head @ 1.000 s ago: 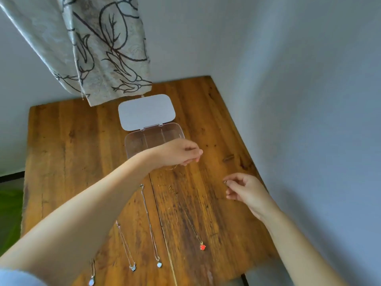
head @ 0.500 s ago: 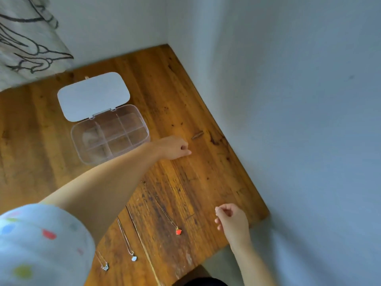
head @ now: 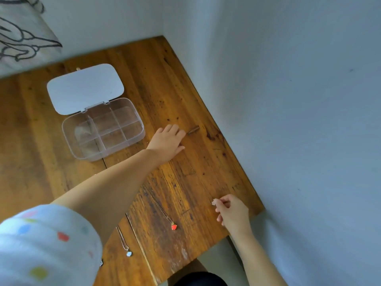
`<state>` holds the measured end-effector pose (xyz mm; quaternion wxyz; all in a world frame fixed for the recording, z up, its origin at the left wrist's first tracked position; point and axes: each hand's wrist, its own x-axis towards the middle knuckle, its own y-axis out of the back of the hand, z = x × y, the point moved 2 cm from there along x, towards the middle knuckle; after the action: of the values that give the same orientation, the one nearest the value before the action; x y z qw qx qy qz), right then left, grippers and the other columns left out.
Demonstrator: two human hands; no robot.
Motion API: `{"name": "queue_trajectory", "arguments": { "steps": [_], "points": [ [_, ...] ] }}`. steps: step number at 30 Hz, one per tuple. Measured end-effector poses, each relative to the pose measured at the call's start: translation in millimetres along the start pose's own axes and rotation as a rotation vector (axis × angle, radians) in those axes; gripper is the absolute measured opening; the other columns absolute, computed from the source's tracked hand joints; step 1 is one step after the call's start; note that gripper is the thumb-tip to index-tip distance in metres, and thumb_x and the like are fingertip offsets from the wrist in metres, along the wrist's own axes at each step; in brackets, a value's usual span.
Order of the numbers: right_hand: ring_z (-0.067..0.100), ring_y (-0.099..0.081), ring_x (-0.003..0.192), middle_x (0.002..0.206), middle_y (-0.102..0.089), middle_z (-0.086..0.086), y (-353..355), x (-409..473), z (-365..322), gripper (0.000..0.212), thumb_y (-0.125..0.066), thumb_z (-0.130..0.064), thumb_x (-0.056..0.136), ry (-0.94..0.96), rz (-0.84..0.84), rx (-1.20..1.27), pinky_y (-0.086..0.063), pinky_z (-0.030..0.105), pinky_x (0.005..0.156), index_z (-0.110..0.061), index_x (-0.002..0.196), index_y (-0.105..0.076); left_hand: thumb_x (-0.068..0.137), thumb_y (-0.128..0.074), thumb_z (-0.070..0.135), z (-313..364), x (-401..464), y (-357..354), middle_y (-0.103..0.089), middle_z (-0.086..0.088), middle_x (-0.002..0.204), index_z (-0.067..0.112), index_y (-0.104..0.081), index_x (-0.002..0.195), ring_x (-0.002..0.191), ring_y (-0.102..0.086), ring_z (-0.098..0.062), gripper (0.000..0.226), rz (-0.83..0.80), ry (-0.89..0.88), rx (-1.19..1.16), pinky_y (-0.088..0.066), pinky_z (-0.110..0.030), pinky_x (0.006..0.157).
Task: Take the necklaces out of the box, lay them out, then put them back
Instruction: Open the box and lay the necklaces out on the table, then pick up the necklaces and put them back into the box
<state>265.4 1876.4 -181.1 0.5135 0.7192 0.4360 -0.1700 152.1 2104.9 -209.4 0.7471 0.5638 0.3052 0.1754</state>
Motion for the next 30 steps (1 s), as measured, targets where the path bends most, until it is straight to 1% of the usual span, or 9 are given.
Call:
{"name": "queue_trajectory", "arguments": {
  "steps": [5,9,13,15,17,20,23,27,30],
  "points": [
    [0.014,-0.056,0.055,0.081,-0.069,0.007,31.6,-3.3,-16.4,0.017,-0.047,-0.024,0.098,-0.008,0.026,0.137,-0.044,0.022,0.047,-0.014,0.099,-0.060,0.094,-0.044,0.033,-9.5,-45.2,12.0,-0.047,-0.009,0.126,0.013,-0.041,0.127,0.116,-0.043,-0.028,0.038,0.071,0.103,-0.305,-0.040,-0.040,0.092],
    [0.014,-0.054,0.056,0.085,-0.068,0.007,34.4,-8.0,-46.6,0.018,-0.044,-0.017,0.098,0.093,-0.022,0.104,-0.041,0.021,0.045,-0.012,0.101,-0.061,0.093,-0.047,0.027,-32.8,-129.7,14.8,-0.057,-0.002,0.098,0.015,-0.051,0.107,0.090,-0.054,-0.022,0.019,0.149,0.270,-0.585,-0.046,-0.033,0.070],
    [0.013,-0.055,0.059,0.087,-0.068,0.003,0.6,-21.5,-87.1,0.017,-0.046,-0.019,0.097,0.246,-0.132,0.033,-0.039,0.020,0.046,-0.017,0.098,-0.063,0.092,-0.051,0.015,-55.6,-246.7,-3.7,-0.060,0.000,0.079,0.014,-0.054,0.091,0.073,-0.055,-0.022,0.003,0.203,0.629,-0.795,-0.046,-0.037,0.067],
    [0.012,-0.055,0.059,0.084,-0.068,0.000,-29.6,-32.6,-109.2,0.017,-0.046,-0.021,0.097,0.327,-0.218,-0.036,-0.039,0.020,0.046,-0.020,0.095,-0.063,0.092,-0.051,0.016,-59.9,-308.5,-17.9,-0.062,-0.002,0.079,0.017,-0.055,0.089,0.070,-0.056,-0.023,0.004,0.224,0.830,-0.862,-0.046,-0.037,0.064],
    [0.011,-0.054,0.056,0.082,-0.067,0.000,-65.5,-44.1,-129.0,0.018,-0.045,-0.019,0.097,0.410,-0.317,-0.111,-0.038,0.019,0.043,-0.019,0.093,-0.063,0.092,-0.051,0.016,-59.0,-362.2,-32.2,-0.064,-0.003,0.082,0.018,-0.055,0.090,0.071,-0.058,-0.018,0.005,0.250,1.001,-0.910,-0.045,-0.030,0.060],
    [0.009,-0.055,0.058,0.080,-0.066,-0.002,-122.1,-65.1,-153.3,0.017,-0.045,-0.016,0.097,0.529,-0.470,-0.280,-0.041,0.016,0.045,-0.016,0.096,-0.062,0.092,-0.050,0.015,-48.8,-413.4,-50.4,-0.063,-0.003,0.087,0.018,-0.056,0.091,0.075,-0.056,-0.012,0.007,0.329,1.179,-0.973,-0.041,-0.023,0.062],
    [0.010,-0.060,0.065,0.083,-0.067,-0.003,-176.5,-90.2,-171.3,0.018,-0.047,-0.016,0.095,0.692,-0.587,-0.488,-0.048,0.020,0.058,-0.015,0.103,-0.063,0.093,-0.049,0.015,-36.5,-426.7,-65.9,-0.062,0.001,0.090,0.021,-0.055,0.092,0.078,-0.056,-0.009,0.008,0.369,1.257,-1.015,-0.040,-0.021,0.065],
    [0.021,-0.061,0.097,0.110,-0.065,0.005,-242.9,-120.3,-186.0,0.024,-0.047,-0.016,0.094,1.032,-0.637,-0.850,-0.050,0.035,0.085,-0.015,0.113,-0.062,0.090,-0.055,0.020,-16.6,-411.7,-81.2,-0.056,0.006,0.101,0.018,-0.055,0.107,0.100,-0.055,-0.015,0.018,0.421,1.344,-0.988,-0.046,-0.031,0.087],
    [0.030,-0.059,0.103,0.118,-0.057,0.009,-281.1,-138.0,-188.5,0.029,-0.044,-0.016,0.095,1.245,-0.674,-1.033,-0.049,0.041,0.083,-0.015,0.122,-0.055,0.087,-0.059,0.025,-3.1,-397.4,-87.3,-0.057,0.002,0.108,0.016,-0.054,0.116,0.104,-0.052,-0.017,0.030,0.430,1.371,-0.840,-0.043,-0.035,0.092]
  ]
}}
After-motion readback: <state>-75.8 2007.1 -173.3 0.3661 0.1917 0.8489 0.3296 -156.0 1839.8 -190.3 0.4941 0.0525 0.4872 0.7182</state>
